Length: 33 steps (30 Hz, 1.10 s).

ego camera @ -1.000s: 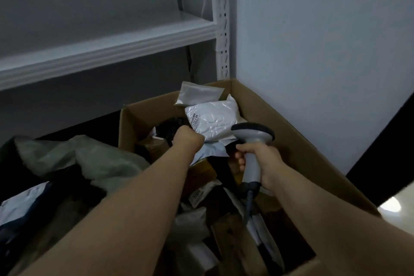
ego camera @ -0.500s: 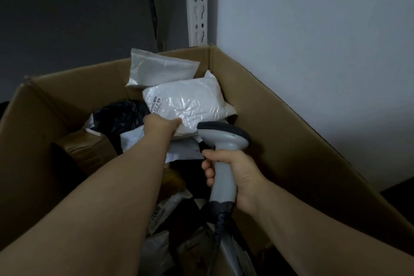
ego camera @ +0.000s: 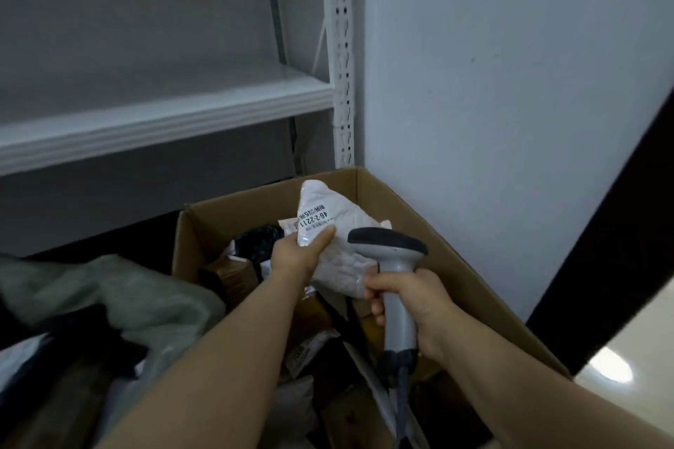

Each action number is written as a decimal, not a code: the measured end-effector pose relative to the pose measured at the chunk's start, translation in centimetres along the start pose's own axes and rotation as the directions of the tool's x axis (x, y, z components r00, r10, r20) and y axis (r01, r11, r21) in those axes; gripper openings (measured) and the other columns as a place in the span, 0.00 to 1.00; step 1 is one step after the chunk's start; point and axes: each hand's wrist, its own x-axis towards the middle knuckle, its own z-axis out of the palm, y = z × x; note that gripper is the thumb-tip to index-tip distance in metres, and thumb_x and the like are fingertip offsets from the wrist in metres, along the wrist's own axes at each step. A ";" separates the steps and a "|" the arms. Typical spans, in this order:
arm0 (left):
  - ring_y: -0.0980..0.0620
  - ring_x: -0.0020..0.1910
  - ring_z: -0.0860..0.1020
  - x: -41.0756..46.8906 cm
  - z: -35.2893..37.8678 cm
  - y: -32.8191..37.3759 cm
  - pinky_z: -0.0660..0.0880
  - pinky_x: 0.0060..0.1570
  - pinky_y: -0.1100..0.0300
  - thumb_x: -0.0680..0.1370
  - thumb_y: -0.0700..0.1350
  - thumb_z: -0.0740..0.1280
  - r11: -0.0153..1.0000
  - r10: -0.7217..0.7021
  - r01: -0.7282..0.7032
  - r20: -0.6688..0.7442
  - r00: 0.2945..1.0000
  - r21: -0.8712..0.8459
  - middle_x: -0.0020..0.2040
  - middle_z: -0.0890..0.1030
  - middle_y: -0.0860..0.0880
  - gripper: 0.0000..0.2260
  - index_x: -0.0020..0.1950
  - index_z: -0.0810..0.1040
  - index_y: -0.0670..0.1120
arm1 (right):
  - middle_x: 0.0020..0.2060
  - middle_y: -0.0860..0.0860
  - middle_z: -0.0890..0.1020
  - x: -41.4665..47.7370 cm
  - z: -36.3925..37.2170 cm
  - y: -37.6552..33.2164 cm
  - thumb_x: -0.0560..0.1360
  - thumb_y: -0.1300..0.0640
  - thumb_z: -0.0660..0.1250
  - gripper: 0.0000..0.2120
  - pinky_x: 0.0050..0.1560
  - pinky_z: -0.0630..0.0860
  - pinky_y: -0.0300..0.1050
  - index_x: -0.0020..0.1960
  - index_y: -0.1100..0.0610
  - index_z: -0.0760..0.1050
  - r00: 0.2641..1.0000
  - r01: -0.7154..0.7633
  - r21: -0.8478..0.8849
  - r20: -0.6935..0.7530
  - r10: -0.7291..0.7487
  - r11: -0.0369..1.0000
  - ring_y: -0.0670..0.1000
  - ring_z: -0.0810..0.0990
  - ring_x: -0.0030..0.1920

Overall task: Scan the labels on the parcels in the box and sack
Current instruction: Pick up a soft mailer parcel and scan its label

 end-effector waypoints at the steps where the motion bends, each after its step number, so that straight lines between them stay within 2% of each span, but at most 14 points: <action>1: 0.46 0.50 0.79 -1.9 -0.8 0.7 0.76 0.56 0.51 0.73 0.47 0.73 1.000 -0.001 0.000 -0.007 1.000 -0.009 0.50 0.81 0.46 0.13 0.55 0.80 0.43 | 0.28 0.56 0.79 -2.0 0.3 -0.3 0.70 0.68 0.70 0.04 0.26 0.72 0.40 0.44 0.64 0.78 1.000 0.011 -0.009 -0.001 -0.011 1.000 0.50 0.74 0.24; 6: 0.40 0.51 0.80 -9.4 -4.7 3.5 0.78 0.54 0.45 0.76 0.41 0.69 0.995 -0.014 0.015 0.015 1.000 -0.099 0.50 0.82 0.39 0.11 0.56 0.80 0.38 | 0.29 0.56 0.80 -9.7 2.1 -2.5 0.70 0.68 0.71 0.06 0.27 0.73 0.41 0.46 0.62 0.78 0.996 0.077 -0.066 0.051 -0.073 0.995 0.49 0.74 0.24; 9: 0.41 0.48 0.79 -12.7 -7.2 5.1 0.78 0.51 0.50 0.78 0.38 0.65 0.994 -0.036 0.038 0.021 0.999 -0.106 0.47 0.81 0.40 0.05 0.51 0.79 0.40 | 0.29 0.56 0.78 -13.4 3.3 -3.6 0.71 0.69 0.69 0.06 0.27 0.72 0.40 0.46 0.62 0.78 0.990 0.120 -0.134 0.089 -0.109 0.984 0.49 0.73 0.23; 11: 0.44 0.45 0.78 -14.2 -8.7 5.9 0.76 0.49 0.51 0.77 0.36 0.62 0.991 -0.060 0.060 0.006 0.998 -0.120 0.44 0.80 0.42 0.06 0.48 0.79 0.41 | 0.27 0.56 0.77 -15.4 4.1 -4.0 0.71 0.70 0.69 0.06 0.26 0.71 0.40 0.45 0.62 0.77 0.985 0.155 -0.185 0.111 -0.136 0.971 0.49 0.72 0.23; 14: 0.43 0.46 0.79 -16.3 -10.6 6.5 0.77 0.49 0.50 0.76 0.35 0.63 0.990 -0.051 0.049 -0.011 0.999 -0.130 0.45 0.80 0.42 0.07 0.49 0.79 0.41 | 0.27 0.55 0.77 -18.1 5.0 -4.2 0.70 0.70 0.70 0.08 0.27 0.72 0.40 0.47 0.63 0.78 0.978 0.190 -0.275 0.141 -0.155 0.943 0.49 0.72 0.22; 17: 0.45 0.41 0.79 -18.3 -12.0 6.4 0.79 0.40 0.53 0.77 0.33 0.64 0.984 -0.017 0.010 -0.036 0.999 -0.176 0.42 0.80 0.42 0.06 0.51 0.79 0.40 | 0.29 0.55 0.79 -19.9 5.5 -4.2 0.70 0.68 0.71 0.08 0.28 0.74 0.41 0.48 0.63 0.77 0.973 0.202 -0.330 0.173 -0.151 0.922 0.48 0.74 0.24; 20: 0.44 0.42 0.79 -19.6 -13.1 6.2 0.78 0.44 0.52 0.77 0.34 0.65 0.978 -0.004 -0.009 -0.062 0.998 -0.208 0.41 0.80 0.42 0.07 0.54 0.78 0.37 | 0.26 0.54 0.78 -21.1 5.7 -4.0 0.70 0.66 0.71 0.04 0.26 0.73 0.39 0.42 0.62 0.77 0.969 0.222 -0.353 0.186 -0.164 0.909 0.48 0.74 0.24; 26: 0.46 0.38 0.79 -20.9 -14.4 5.6 0.78 0.45 0.51 0.76 0.34 0.68 0.969 0.006 -0.024 -0.076 0.997 -0.245 0.41 0.80 0.43 0.10 0.57 0.78 0.35 | 0.25 0.53 0.79 -22.8 5.9 -4.2 0.70 0.65 0.72 0.05 0.27 0.73 0.40 0.38 0.61 0.76 0.959 0.255 -0.380 0.219 -0.182 0.889 0.49 0.74 0.24; 31: 0.41 0.50 0.81 -21.1 -14.9 5.7 0.78 0.53 0.46 0.75 0.37 0.70 0.973 -0.011 -0.007 -0.079 0.997 -0.230 0.52 0.81 0.39 0.13 0.59 0.78 0.37 | 0.25 0.54 0.78 -23.6 6.2 -4.4 0.70 0.66 0.71 0.06 0.26 0.74 0.39 0.37 0.61 0.75 0.947 0.295 -0.436 0.252 -0.200 0.850 0.48 0.73 0.23; 33: 0.42 0.50 0.81 -20.9 -15.1 5.7 0.79 0.52 0.46 0.75 0.38 0.70 0.975 -0.017 0.000 -0.077 0.997 -0.224 0.51 0.82 0.40 0.13 0.59 0.78 0.38 | 0.25 0.53 0.77 -23.7 6.4 -4.4 0.70 0.67 0.71 0.06 0.26 0.74 0.39 0.37 0.61 0.75 0.947 0.296 -0.452 0.253 -0.197 0.841 0.48 0.72 0.23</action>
